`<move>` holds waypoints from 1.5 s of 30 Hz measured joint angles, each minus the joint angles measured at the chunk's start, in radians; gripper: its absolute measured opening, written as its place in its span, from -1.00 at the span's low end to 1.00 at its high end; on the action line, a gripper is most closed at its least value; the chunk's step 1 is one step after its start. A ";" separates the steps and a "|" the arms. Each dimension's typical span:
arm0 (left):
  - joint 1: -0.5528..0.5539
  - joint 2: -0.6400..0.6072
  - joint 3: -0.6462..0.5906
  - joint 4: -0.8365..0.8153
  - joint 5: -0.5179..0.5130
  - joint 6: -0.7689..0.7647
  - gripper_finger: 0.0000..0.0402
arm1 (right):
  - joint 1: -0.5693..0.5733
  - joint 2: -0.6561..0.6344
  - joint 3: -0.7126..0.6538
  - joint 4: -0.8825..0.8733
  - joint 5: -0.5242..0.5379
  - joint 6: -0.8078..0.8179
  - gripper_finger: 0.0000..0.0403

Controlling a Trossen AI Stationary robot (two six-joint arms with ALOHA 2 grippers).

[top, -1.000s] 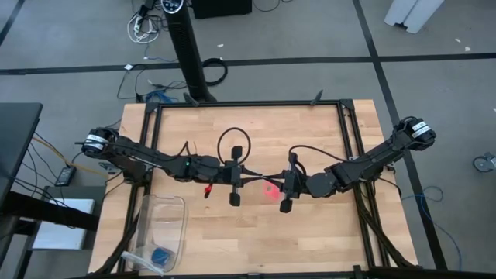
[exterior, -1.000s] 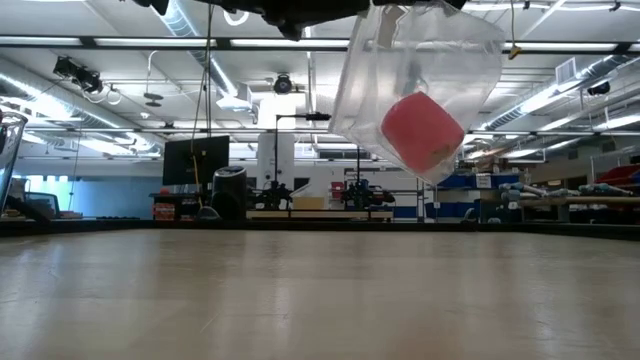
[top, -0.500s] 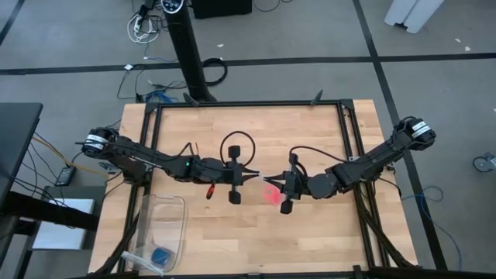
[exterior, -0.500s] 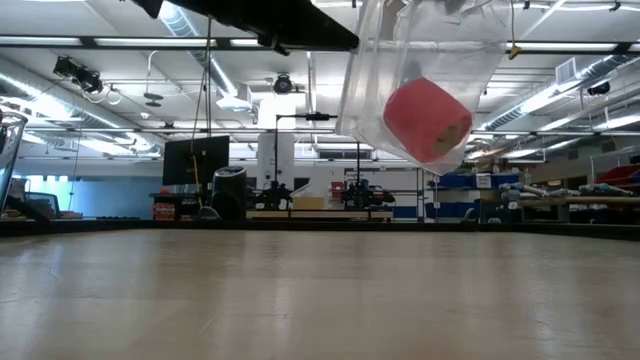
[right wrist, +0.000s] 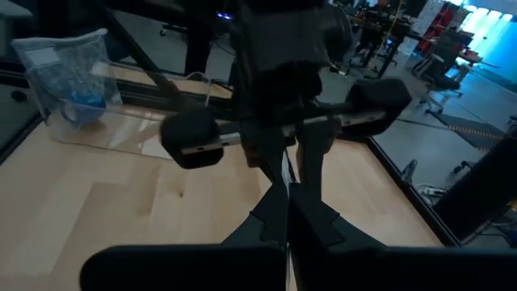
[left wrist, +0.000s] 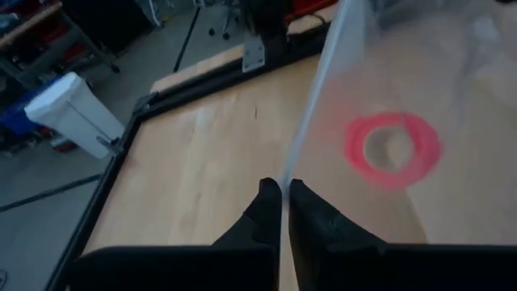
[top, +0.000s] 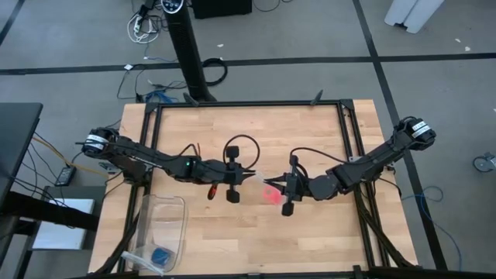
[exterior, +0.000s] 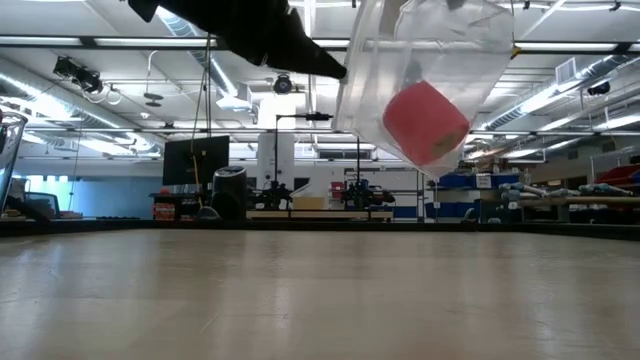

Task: Roll bandage
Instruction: Close the zip lock bag

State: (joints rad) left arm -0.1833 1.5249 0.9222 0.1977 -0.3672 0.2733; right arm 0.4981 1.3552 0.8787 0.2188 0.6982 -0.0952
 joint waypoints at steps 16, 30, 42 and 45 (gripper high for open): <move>-0.005 0.002 -0.016 -0.060 -0.036 -0.041 -0.95 | 0.032 -0.003 0.004 0.040 -0.004 -0.018 -1.00; -0.079 -0.074 -0.014 -0.032 -0.042 -0.041 -0.40 | 0.052 -0.008 0.002 0.053 0.031 -0.038 -1.00; -0.112 -0.074 -0.013 0.018 -0.102 -0.043 -0.06 | 0.079 -0.009 0.034 0.072 0.042 -0.083 -1.00; -0.112 -0.074 -0.013 0.021 -0.091 -0.071 -0.06 | 0.079 -0.009 0.035 0.072 0.042 -0.084 -1.00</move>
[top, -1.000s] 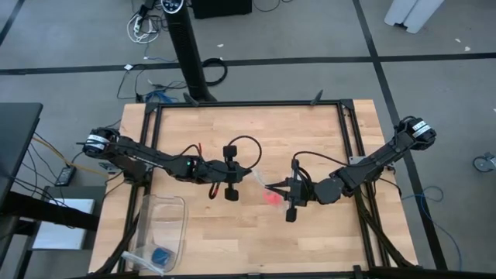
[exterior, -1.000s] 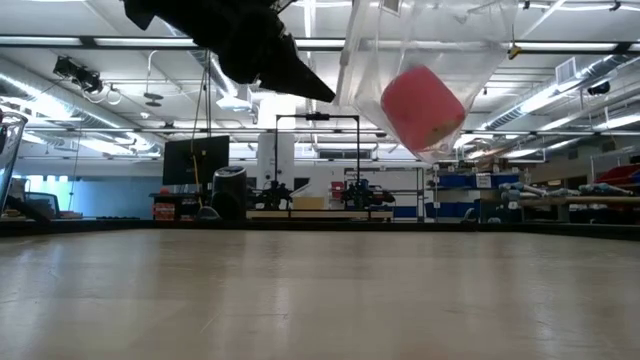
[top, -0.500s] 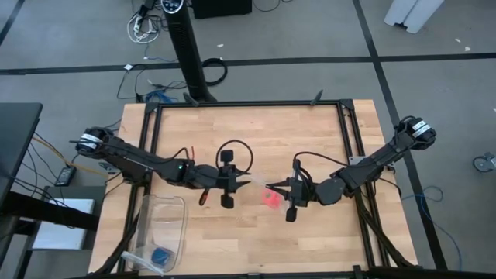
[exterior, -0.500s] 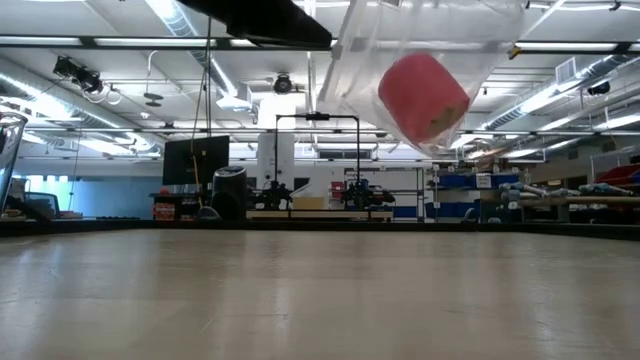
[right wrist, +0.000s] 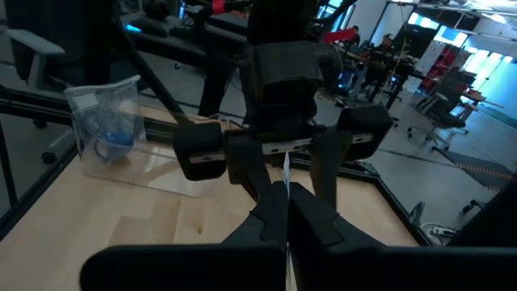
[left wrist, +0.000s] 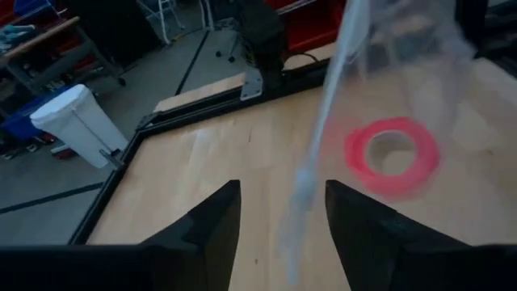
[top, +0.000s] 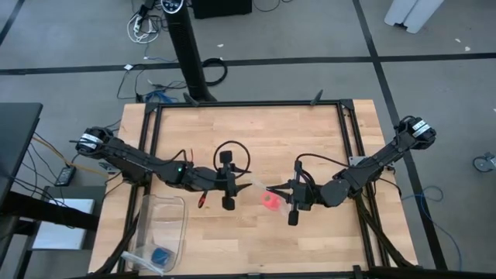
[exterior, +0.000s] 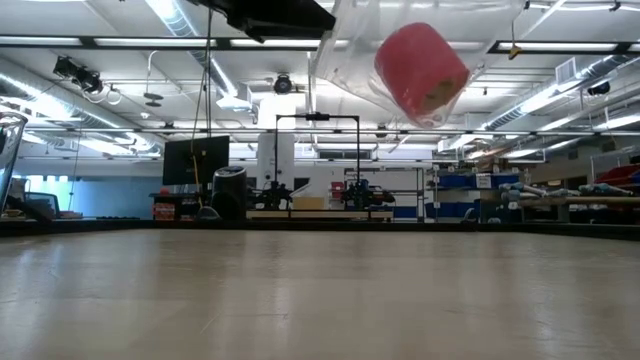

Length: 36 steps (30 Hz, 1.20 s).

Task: Roll bandage
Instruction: Close the zip lock bag

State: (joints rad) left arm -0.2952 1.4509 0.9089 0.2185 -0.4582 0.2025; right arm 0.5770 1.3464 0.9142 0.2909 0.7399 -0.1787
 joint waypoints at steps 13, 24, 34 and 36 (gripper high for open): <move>0.000 0.026 0.001 0.080 0.007 -0.007 -0.60 | 0.000 0.000 0.000 -0.001 0.000 0.000 -1.00; 0.010 0.027 0.003 0.024 0.015 0.004 -0.89 | 0.003 0.002 -0.002 -0.005 0.007 -0.007 -1.00; 0.013 0.063 0.005 -0.001 0.015 0.004 -0.88 | 0.002 0.003 -0.004 -0.008 0.007 -0.008 -1.00; 0.013 0.073 0.005 -0.006 0.005 0.004 -0.88 | 0.002 0.003 -0.004 -0.009 0.007 -0.008 -1.00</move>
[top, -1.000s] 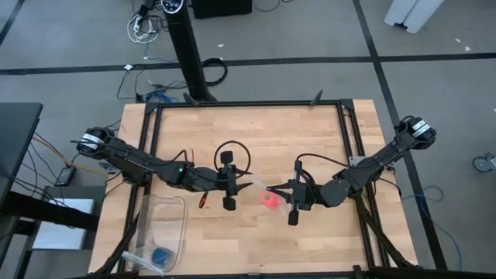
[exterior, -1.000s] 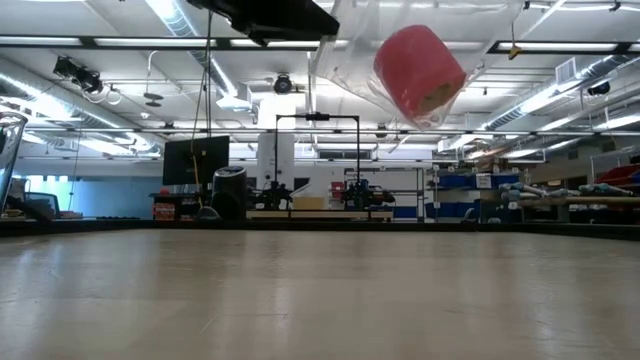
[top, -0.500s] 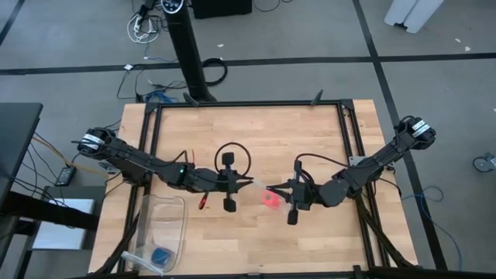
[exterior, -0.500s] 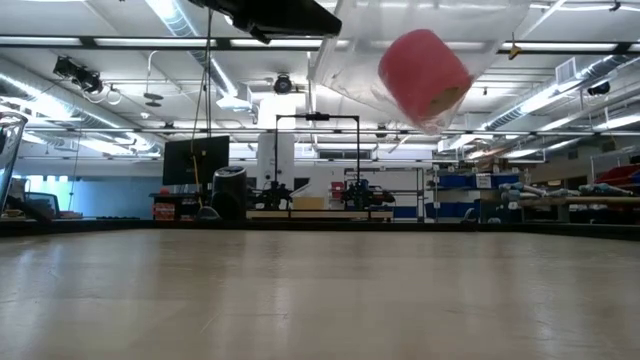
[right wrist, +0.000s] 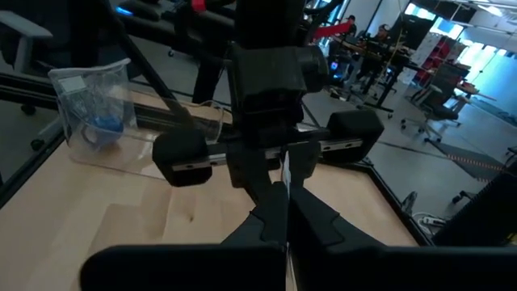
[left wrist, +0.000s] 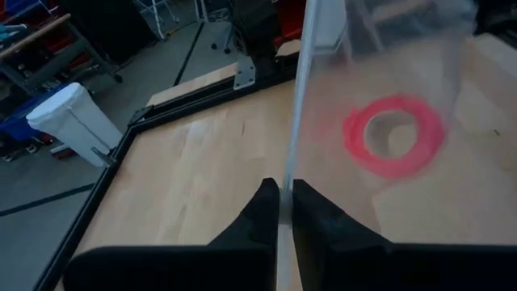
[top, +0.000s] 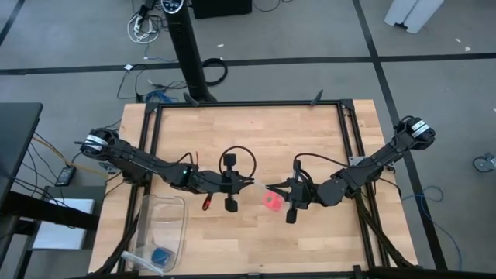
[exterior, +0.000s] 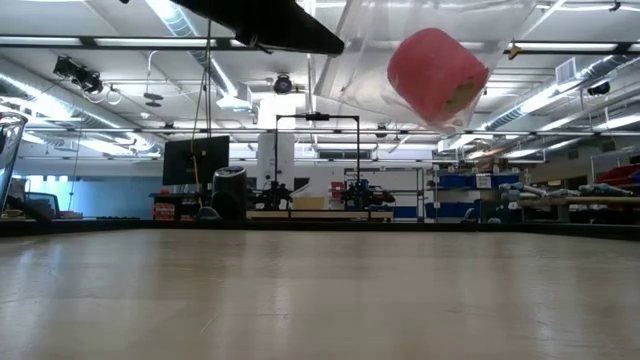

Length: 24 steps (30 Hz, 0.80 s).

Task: Roll bandage
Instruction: Close the zip lock bag

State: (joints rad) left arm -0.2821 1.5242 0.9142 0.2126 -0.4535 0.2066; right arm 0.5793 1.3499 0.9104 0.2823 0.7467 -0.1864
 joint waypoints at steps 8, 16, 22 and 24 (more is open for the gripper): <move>0.000 0.002 -0.002 -0.044 -0.021 -0.001 -0.88 | 0.002 0.000 0.000 0.001 -0.001 0.002 -1.00; 0.001 0.003 -0.004 -0.081 -0.036 -0.004 -0.88 | 0.003 0.000 0.000 0.003 -0.004 0.002 -1.00; 0.000 0.003 -0.006 -0.091 0.002 -0.031 -0.81 | 0.003 -0.002 0.000 0.005 -0.010 0.005 -1.00; 0.000 0.005 -0.003 -0.099 0.004 -0.020 -0.73 | 0.003 -0.003 0.003 0.018 -0.014 0.005 -1.00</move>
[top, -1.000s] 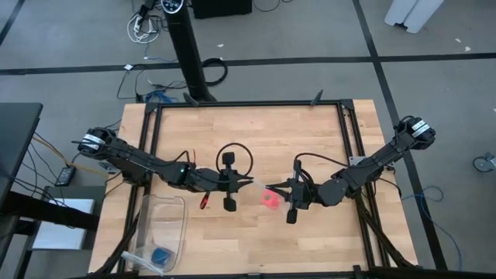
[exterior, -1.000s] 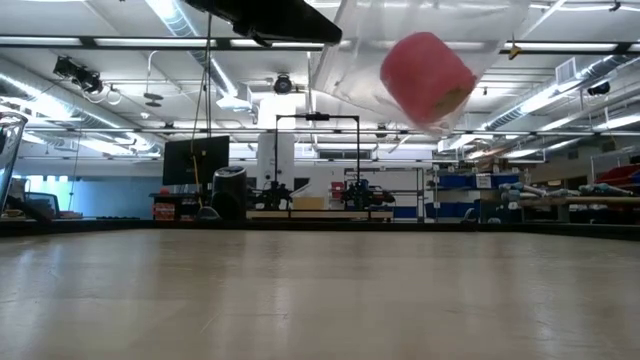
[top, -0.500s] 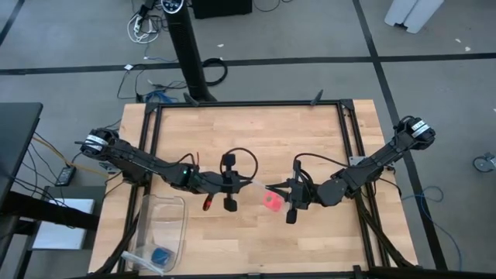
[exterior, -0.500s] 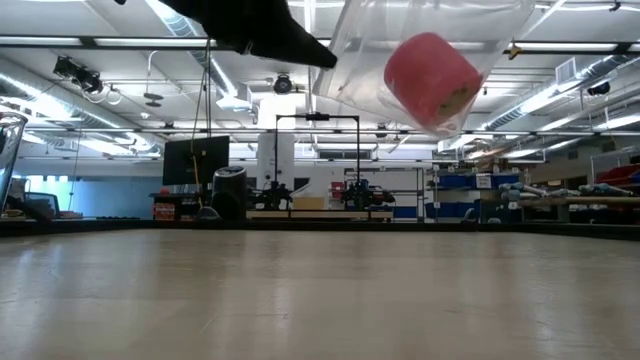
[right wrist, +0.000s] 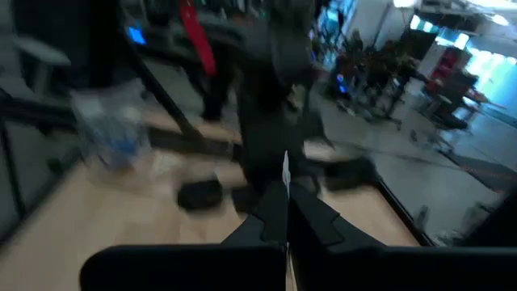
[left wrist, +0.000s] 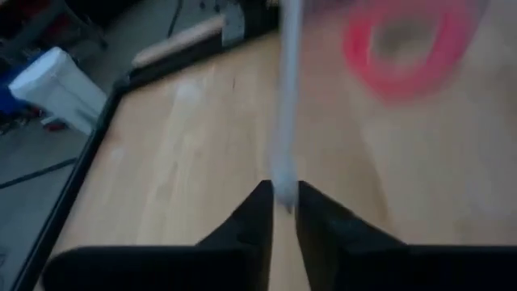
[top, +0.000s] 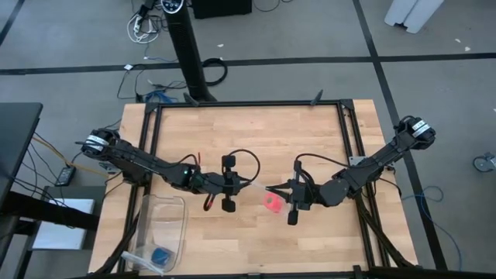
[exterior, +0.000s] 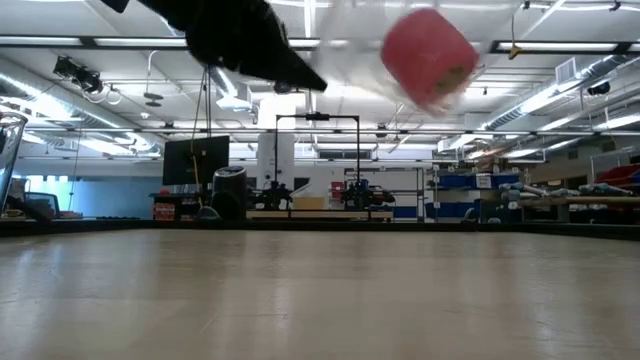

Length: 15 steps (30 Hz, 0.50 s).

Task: Roll bandage
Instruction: Close the zip lock bag, then put the packed rolled pink bandage into the transparent bin

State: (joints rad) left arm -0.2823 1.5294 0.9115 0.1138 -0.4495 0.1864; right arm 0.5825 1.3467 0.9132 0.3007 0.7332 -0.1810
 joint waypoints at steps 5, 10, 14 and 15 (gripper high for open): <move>0.001 0.002 0.024 -0.002 0.001 0.008 -0.45 | 0.004 -0.004 0.006 0.013 -0.009 0.000 -1.00; -0.005 0.000 0.043 -0.003 0.056 -0.033 -0.23 | 0.005 -0.004 0.003 0.001 -0.008 0.004 -1.00; -0.016 -0.014 0.065 0.008 0.093 -0.037 -0.12 | 0.006 -0.003 0.003 -0.007 -0.007 0.007 -1.00; -0.020 -0.017 0.072 0.009 0.095 -0.037 -0.11 | 0.007 -0.003 0.003 -0.010 -0.008 0.010 -1.00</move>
State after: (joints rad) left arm -0.3019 1.5124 0.9835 0.1230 -0.3550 0.1497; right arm 0.5892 1.3441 0.9161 0.2908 0.7254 -0.1707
